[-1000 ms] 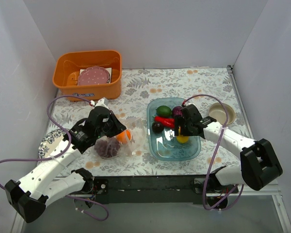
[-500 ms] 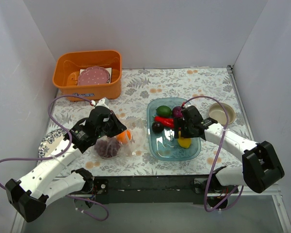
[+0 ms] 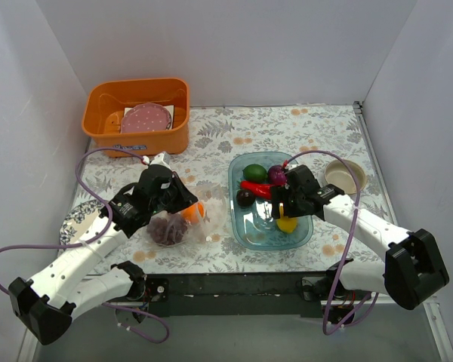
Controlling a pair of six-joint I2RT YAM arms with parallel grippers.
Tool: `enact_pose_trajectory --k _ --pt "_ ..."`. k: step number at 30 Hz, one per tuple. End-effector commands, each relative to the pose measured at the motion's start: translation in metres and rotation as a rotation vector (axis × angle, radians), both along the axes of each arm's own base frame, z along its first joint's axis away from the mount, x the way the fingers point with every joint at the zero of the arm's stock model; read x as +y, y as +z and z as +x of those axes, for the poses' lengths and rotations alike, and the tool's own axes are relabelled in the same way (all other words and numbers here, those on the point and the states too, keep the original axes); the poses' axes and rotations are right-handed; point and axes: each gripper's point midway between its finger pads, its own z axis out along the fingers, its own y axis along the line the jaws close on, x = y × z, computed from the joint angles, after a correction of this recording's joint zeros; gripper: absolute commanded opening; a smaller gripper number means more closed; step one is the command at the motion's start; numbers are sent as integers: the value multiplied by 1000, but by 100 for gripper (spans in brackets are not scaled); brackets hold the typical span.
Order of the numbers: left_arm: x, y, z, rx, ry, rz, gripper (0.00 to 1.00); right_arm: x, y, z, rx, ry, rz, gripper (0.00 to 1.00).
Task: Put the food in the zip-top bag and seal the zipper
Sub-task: Pick up the fake fruit from the bin.
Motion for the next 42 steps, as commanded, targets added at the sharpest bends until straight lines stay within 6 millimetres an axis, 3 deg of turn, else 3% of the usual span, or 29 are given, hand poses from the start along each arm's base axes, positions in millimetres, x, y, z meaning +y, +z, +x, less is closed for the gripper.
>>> enact_pose_trajectory --k 1,9,16,21,26,28,31,37,42 --pt "-4 4 0 -9 -18 -14 0 -7 -1 -5 25 -12 -33 87" --pt "-8 4 2 -5 -25 -18 0 -7 7 -12 37 12 -33 89" --pt "-9 3 2 -3 -32 -19 0 -12 -4 -18 45 -4 -42 86" --pt "-6 1 0 -1 -27 -11 0 -9 -7 -18 58 -6 -33 70" --pt "-4 0 -1 1 -19 -11 0 -7 -5 -16 54 -3 -24 63" --pt "-3 0 -1 1 -19 -8 0 -3 -3 -16 51 7 -12 54" --pt "-4 0 -1 3 -23 -6 0 4 7 -12 30 -3 37 48" --pt "-4 0 -1 7 -18 -4 0 50 51 -6 -55 10 335 43" --pt "-3 -1 -1 8 -15 -5 0 68 79 -5 -104 21 478 42"
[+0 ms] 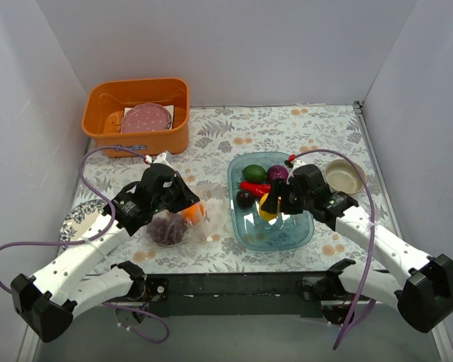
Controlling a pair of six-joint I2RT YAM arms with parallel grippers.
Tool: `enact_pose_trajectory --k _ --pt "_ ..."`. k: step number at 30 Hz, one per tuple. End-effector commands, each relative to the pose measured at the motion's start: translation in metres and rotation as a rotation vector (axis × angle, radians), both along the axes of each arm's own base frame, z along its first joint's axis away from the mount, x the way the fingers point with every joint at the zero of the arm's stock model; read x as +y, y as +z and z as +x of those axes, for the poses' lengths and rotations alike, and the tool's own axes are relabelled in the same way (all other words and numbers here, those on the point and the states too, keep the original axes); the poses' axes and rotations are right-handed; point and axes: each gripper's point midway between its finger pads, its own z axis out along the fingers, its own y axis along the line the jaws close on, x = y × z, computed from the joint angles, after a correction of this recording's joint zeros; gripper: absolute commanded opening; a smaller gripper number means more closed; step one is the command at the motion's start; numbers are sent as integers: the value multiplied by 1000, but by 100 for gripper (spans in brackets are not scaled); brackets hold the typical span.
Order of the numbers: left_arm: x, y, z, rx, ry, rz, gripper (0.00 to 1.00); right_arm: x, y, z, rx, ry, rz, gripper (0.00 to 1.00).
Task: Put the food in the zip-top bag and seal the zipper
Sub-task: Pick up the fake fruit from the bin, then place the fake fruit in the zipper food storage bag.
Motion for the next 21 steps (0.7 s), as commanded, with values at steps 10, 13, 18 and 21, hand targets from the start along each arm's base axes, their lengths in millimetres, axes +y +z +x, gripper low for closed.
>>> enact_pose_trajectory --k 10,13,18,21 --pt "-1 5 0 -12 -3 -9 0 83 64 3 -65 160 370 43" --pt "0 5 -1 -10 -2 -6 0 99 65 1 -60 198 371 43" --pt "2 6 -1 -12 2 -3 0 129 65 -5 -49 274 368 44" --pt "2 7 -1 -13 3 0 0 148 67 -6 -58 314 382 44"
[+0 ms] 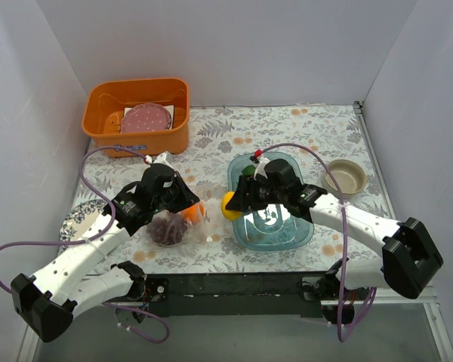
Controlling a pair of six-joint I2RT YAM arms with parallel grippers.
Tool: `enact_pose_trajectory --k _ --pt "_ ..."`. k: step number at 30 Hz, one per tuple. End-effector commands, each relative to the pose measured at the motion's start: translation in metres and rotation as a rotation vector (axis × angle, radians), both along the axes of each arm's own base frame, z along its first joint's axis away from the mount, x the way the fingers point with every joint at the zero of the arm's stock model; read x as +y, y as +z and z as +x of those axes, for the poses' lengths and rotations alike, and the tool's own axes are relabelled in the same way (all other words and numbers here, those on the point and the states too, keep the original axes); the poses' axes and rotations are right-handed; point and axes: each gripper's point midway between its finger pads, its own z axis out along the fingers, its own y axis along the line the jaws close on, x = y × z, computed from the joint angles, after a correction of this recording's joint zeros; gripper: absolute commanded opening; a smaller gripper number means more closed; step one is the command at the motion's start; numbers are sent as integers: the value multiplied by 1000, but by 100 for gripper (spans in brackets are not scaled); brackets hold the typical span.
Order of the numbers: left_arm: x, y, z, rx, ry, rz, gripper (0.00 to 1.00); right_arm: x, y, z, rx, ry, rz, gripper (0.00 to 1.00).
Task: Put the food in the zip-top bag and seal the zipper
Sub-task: Place the fake fruit in the zipper food storage bag.
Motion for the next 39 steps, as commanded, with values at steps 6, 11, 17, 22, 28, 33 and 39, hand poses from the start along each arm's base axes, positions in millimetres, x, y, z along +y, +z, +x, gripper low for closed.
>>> enact_pose_trajectory --k 6,11,17,22,28,33,39 --pt "5 13 -2 -29 11 -8 0 69 28 4 -67 119 102 45" --pt "11 14 -5 -29 37 -9 0 101 25 -4 -58 229 197 48" --pt "18 19 -8 -50 60 -18 0 133 30 -16 -50 320 275 51" --pt "18 20 -6 -53 60 -7 0 141 31 -26 -57 376 284 72" --pt "17 20 -6 -56 62 -13 0 127 24 -31 -81 382 227 84" --pt "18 18 -6 -52 62 -10 0 107 17 -27 -101 314 139 84" --pt "17 17 -6 -51 60 -9 0 62 21 -4 -204 112 -18 84"
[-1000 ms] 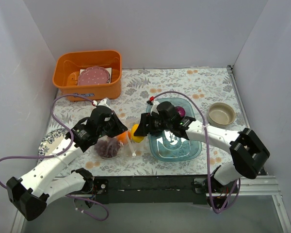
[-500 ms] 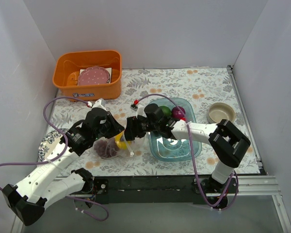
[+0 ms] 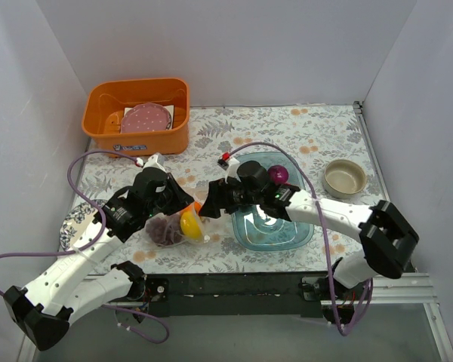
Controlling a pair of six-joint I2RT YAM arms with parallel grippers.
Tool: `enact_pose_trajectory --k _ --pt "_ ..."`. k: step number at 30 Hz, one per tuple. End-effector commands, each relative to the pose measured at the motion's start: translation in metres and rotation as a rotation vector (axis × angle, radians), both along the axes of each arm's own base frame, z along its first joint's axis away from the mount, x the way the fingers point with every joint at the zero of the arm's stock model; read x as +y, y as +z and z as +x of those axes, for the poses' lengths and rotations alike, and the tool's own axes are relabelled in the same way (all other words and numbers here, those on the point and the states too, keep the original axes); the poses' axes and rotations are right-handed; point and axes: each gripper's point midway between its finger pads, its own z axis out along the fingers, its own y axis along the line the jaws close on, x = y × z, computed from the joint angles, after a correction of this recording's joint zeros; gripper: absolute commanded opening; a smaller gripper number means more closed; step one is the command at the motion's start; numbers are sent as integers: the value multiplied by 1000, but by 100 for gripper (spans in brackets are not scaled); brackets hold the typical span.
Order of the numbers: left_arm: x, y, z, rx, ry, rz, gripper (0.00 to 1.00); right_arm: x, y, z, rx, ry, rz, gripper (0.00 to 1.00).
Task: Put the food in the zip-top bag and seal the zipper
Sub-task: Place the fake fruit in the zipper food storage bag.
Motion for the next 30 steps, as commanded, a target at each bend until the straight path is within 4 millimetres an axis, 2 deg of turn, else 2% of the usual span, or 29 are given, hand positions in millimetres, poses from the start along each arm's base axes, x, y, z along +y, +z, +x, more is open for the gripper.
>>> enact_pose_trajectory --k 1,2,3,6,9,12,14,17,20,24,30 --pt "2 2 1 -12 12 0 0 -41 9 23 -130 -186 -124 85" --pt "2 2 1 -12 10 0 0 -47 9 26 -142 -211 -151 85" --pt "1 2 1 -12 7 0 0 -64 4 32 -159 -274 -221 85" --pt "-1 1 2 -9 6 -4 0 -87 4 45 -196 -365 -312 87" --pt "-3 2 2 -10 -2 -10 0 -113 -9 52 -204 -433 -431 89" --pt "-3 1 2 -9 -4 -6 0 -126 -21 55 -198 -437 -491 90" --pt "-2 1 1 -6 -3 -5 0 -134 -19 60 -181 -453 -530 90" --pt "-1 1 0 -4 -2 -2 0 -161 -22 69 -159 -530 -665 91" --pt "1 -1 -2 -1 3 -5 0 -165 -16 82 -147 -557 -645 91" --pt "1 0 -2 -4 1 -9 0 -155 -22 88 -67 -531 -552 91" --pt "-1 0 -1 -3 -2 -7 0 -141 -36 93 15 -485 -508 90"
